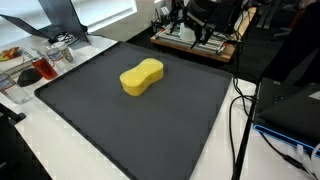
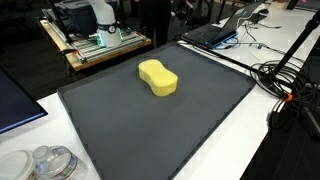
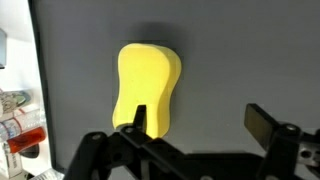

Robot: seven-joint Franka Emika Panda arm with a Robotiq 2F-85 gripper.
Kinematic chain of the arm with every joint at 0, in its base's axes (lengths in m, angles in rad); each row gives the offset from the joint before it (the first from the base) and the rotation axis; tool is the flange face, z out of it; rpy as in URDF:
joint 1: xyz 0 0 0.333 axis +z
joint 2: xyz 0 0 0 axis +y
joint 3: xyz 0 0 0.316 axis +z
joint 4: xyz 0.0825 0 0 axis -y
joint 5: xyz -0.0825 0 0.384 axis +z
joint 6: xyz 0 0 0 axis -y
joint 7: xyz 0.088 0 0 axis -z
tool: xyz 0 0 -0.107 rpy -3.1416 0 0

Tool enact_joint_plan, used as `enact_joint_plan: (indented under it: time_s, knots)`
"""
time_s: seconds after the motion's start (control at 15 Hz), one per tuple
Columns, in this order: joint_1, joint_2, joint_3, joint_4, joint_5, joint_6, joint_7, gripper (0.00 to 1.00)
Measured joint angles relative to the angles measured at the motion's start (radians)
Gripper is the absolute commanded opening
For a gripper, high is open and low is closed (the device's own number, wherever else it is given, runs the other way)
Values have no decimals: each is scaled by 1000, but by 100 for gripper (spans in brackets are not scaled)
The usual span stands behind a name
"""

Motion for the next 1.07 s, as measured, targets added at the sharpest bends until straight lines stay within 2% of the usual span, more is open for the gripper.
enact_joint_plan:
  time_s: [0.27,0.6,0.87,1.07]
  knots:
    - [78,141,-3,142,-123,-135,67,100]
    - [142,350,-53,395,-161,-289,104,100]
    - [137,471,-117,567,-158,-316,34,100]
    - [103,534,-167,673,-125,-322,-45,100]
